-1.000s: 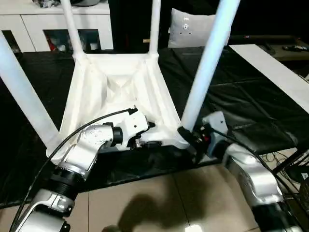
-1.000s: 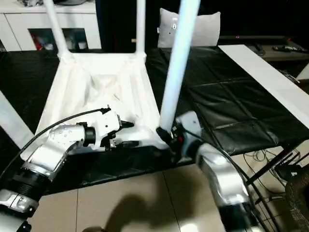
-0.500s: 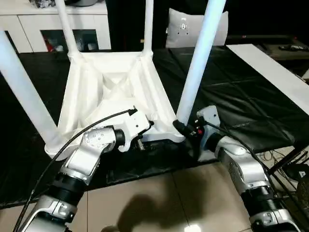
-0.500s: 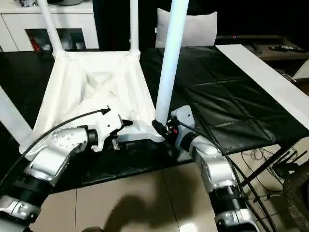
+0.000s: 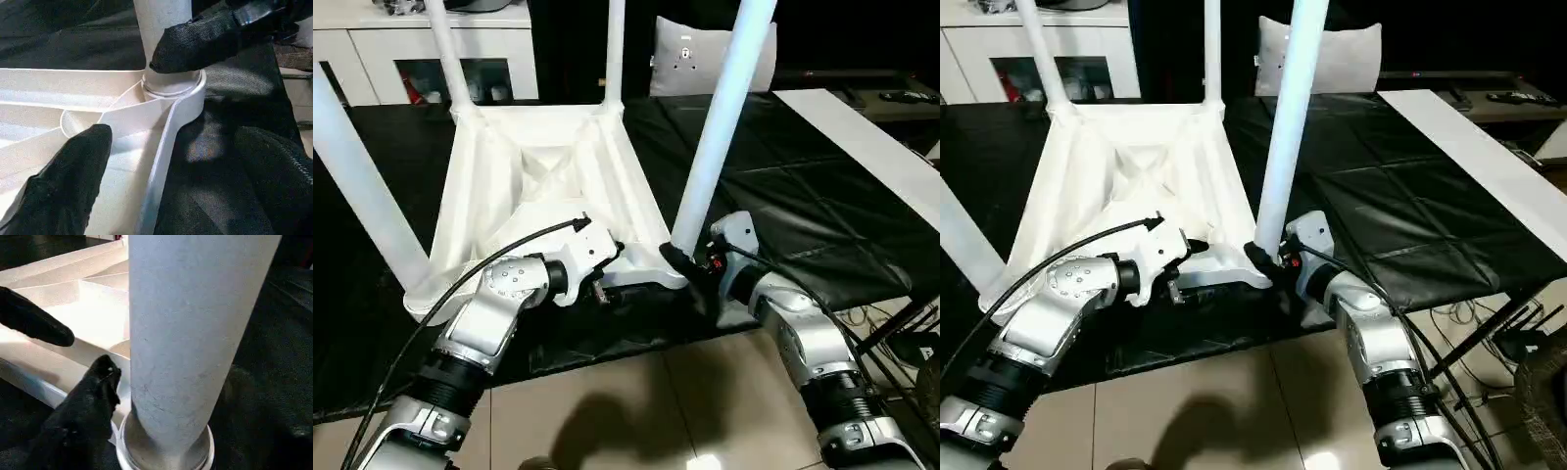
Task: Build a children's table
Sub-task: Rotate leg to tighten, then flip table
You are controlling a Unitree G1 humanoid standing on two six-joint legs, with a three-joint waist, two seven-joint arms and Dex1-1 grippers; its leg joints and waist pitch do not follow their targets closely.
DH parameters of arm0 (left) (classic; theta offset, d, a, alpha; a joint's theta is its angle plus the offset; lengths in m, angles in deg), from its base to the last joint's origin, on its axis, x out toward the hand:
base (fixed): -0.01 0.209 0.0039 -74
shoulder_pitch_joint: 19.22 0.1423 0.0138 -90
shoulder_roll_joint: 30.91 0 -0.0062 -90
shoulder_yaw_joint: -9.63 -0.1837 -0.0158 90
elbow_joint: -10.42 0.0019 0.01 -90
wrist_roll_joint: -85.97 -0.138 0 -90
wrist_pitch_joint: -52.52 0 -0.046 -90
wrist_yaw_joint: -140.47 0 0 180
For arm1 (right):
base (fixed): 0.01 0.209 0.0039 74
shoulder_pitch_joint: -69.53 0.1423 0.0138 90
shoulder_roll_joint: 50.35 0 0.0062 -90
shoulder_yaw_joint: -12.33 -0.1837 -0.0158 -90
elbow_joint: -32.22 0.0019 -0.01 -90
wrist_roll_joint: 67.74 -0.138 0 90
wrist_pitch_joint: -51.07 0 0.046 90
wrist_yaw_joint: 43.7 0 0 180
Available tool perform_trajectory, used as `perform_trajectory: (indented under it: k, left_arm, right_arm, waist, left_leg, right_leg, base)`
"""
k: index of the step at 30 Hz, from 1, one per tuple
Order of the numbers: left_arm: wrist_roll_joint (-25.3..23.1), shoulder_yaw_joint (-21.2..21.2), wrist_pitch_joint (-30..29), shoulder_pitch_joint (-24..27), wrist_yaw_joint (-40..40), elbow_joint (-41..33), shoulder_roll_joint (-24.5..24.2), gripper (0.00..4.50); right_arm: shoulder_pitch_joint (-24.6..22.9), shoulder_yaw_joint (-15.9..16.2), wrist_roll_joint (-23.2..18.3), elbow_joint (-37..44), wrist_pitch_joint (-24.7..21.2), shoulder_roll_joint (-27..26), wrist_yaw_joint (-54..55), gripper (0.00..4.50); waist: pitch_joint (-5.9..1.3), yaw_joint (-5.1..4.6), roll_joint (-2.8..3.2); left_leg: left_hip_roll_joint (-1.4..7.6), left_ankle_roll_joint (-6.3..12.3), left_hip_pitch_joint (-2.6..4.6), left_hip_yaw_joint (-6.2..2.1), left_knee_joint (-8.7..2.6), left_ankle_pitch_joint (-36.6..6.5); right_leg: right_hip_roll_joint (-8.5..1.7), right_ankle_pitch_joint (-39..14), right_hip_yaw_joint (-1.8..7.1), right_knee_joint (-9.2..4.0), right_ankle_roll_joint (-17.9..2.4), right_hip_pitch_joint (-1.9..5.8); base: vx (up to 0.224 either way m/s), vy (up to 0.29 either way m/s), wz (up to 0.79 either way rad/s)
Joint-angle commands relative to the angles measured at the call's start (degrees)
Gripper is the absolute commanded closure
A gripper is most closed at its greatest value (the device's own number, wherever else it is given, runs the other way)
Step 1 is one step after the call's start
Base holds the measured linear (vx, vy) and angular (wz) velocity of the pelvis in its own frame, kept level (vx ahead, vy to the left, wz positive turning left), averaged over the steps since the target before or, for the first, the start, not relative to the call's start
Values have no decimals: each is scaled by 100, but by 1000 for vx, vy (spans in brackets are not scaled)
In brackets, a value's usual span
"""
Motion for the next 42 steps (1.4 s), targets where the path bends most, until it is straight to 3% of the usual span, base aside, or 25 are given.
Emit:
perform_trajectory:
  k: [1,6,10,12,13,15,17,21,22,24,25,27,28,29,30,31,32,34,35,36,37,38,39,40,42]
  left_arm:
    - [7,27,-56,-2,-31,-163,17,0]
    - [156,132,-147,75,-159,-270,78,0]
    - [628,526,-525,542,-556,-927,395,0]
    - [736,719,-657,733,-850,-1176,548,0]
    - [764,795,-691,809,-971,-1277,603,0]
    - [819,1053,-915,1052,-1420,-1623,810,0]
    - [912,1290,-1150,1250,-1803,-1938,1002,0]
    - [849,1459,-1262,1654,-2220,-2517,1150,0]
    - [644,1408,-1199,1795,-2372,-2674,1135,0]
    - [282,1406,-1391,2021,-2826,-2905,1193,0]
    - [154,1452,-1519,2133,-3066,-2976,1259,0]
    - [158,1475,-1560,2174,-3146,-3016,1299,0]
    - [175,1477,-1566,2215,-3169,-3055,1308,0]
    - [168,1463,-1594,2257,-3213,-3117,1300,0]
    - [168,1463,-1594,2257,-3213,-3117,1300,0]
    - [157,1444,-1597,2302,-3248,-3190,1283,0]
    - [145,1446,-1609,2346,-3297,-3244,1273,0]
    - [129,1411,-1629,2424,-3355,-3329,1261,0]
    - [125,1401,-1636,2445,-3368,-3350,1260,0]
    - [106,1379,-1667,2464,-3404,-3382,1268,0]
    - [97,1370,-1686,2471,-3427,-3403,1282,0]
    - [91,1376,-1692,2470,-3452,-3414,1299,0]
    - [90,1375,-1685,2469,-3451,-3414,1298,0]
    - [81,1369,-1644,2464,-3445,-3419,1290,0]
    - [76,1347,-1605,2466,-3454,-3441,1269,0]
  right_arm:
    - [7,-36,74,-27,89,73,-28,66]
    - [-181,-68,41,163,154,149,-105,32]
    - [-867,-228,-191,953,-20,319,-198,5]
    - [-1133,-287,-279,1336,-192,335,-132,5]
    - [-1236,-302,-310,1504,-286,327,-80,5]
    - [-1521,-363,-366,2053,-697,276,207,5]
    - [-1671,-417,-388,2447,-1059,215,499,5]
    - [-1849,-347,-325,2960,-1392,227,683,5]
    - [-1875,-293,-228,3032,-1309,236,700,5]
    - [-1912,-202,-131,3122,-1197,194,698,5]
    - [-1909,-142,-122,3083,-1074,173,622,5]
    - [-1913,-114,-133,3093,-1067,186,596,5]
    - [-1918,-82,-192,3095,-1191,218,533,5]
    - [-1925,-35,-258,3117,-1314,277,425,5]
    - [-1925,-35,-258,3117,-1314,277,425,5]
    - [-1941,1,-304,3170,-1479,345,359,5]
    - [-1959,-20,-362,3203,-1592,407,303,5]
    - [-1971,-66,-356,3224,-1622,504,261,5]
    - [-1972,-84,-359,3219,-1609,527,241,5]
    - [-1967,-110,-377,3203,-1569,547,205,5]
    - [-1959,-122,-357,3188,-1519,552,214,5]
    - [-1947,-128,-309,3182,-1468,548,259,5]
    - [-1945,-125,-300,3188,-1472,549,267,5]
    - [-1932,-109,-248,3224,-1494,556,317,5]
    - [-1900,-43,-154,3290,-1610,611,391,5]
  waist:
    - [-382,19,22]
    - [-387,29,14]
    - [-390,70,-11]
    - [-377,70,14]
    - [-364,82,77]
    - [-333,71,39]
    - [-310,34,60]
    - [-297,-3,48]
    - [-312,43,133]
    - [-314,-62,236]
    - [-277,-158,268]
    - [-250,-151,230]
    - [-306,-157,217]
    - [-277,4,69]
    - [-245,71,46]
    - [-270,252,-7]
    - [-259,380,-37]
    - [-237,333,73]
    - [-262,162,161]
    - [-288,81,168]
    - [-357,11,218]
    - [-350,-55,210]
    - [-327,-76,209]
    - [-291,-112,135]
    - [-258,-134,97]
  left_leg:
    - [67,74,20,74,-364,-1196]
    - [69,86,14,79,-353,-1117]
    - [90,186,4,81,-338,-1014]
    - [77,216,3,79,-347,-1122]
    - [76,202,8,70,-360,-1266]
    - [93,149,0,61,-388,-1502]
    - [64,71,23,52,-412,-1877]
    - [58,36,31,31,-414,-2103]
    - [-13,299,-269,-247,-542,-2096]
    - [88,271,-249,-530,-538,-2382]
    - [204,350,-269,-790,-630,-2730]
    - [-63,377,-369,-711,-470,-2880]
    - [22,217,-103,-422,-279,-2484]
    - [-21,368,-211,-233,-241,-1486]
    - [-37,472,-289,-177,-241,-1216]
    - [-24,730,-284,-142,4,-815]
    - [70,858,-358,-211,233,-595]
    - [114,861,-257,-189,-155,-389]
    - [100,834,-102,-107,-372,-866]
    - [125,727,6,-105,-393,-1235]
    - [171,534,78,-171,-411,-1474]
    - [187,371,22,-198,-459,-1594]
    - [192,-25,60,-187,-508,-2169]
    - [140,-178,81,-158,-525,-2724]
    - [70,-233,84,-136,-524,-3240]
  right_leg:
    - [-273,-1111,269,-389,-930,330]
    - [-270,-944,271,-369,-969,340]
    - [-273,-685,275,-350,-1030,364]
    - [-248,-845,265,-377,-1000,351]
    - [-256,-1066,263,-406,-942,340]
    - [-245,-1408,260,-462,-796,345]
    - [-236,-2216,237,-553,-553,301]
    - [-230,-2638,226,-622,-291,262]
    - [-291,-2492,-102,-558,-267,506]
    - [-219,-1760,-243,-496,-544,502]
    - [-105,-1325,-294,-363,-818,524]
    - [-295,-1483,-254,-453,-1059,553]
    - [-406,-2069,-94,-667,-903,419]
    - [-649,-2243,77,-703,-883,550]
    - [-701,-2550,115,-738,-700,596]
    - [-1124,-3171,384,-875,-361,633]
    - [-1436,-3507,592,-923,-297,638]
    - [-880,-3097,247,-788,-674,585]
    - [-324,-2421,31,-552,-758,430]
    - [-178,-2165,6,-471,-770,351]
    - [-134,-1327,70,-373,-833,337]
    - [-117,-1036,88,-349,-808,375]
    - [-106,-871,131,-402,-680,346]
    - [-162,-1220,181,-476,-558,322]
    - [-214,-2104,239,-591,-320,267]
  base:
    - [0,0,0]
    - [0,0,0]
    - [0,0,0]
    - [0,0,0]
    - [0,0,0]
    - [0,0,0]
    - [0,0,0]
    - [0,0,0]
    - [0,0,0]
    - [0,-28,41]
    - [14,-58,56]
    - [38,-73,64]
    - [44,-43,44]
    - [0,0,0]
    - [0,0,0]
    - [0,0,0]
    - [4,67,-13]
    - [6,96,-15]
    - [11,148,-15]
    - [11,148,-15]
    - [5,145,-10]
    - [-23,127,-8]
    - [-23,127,-8]
    - [-38,99,-4]
    - [-38,60,-4]
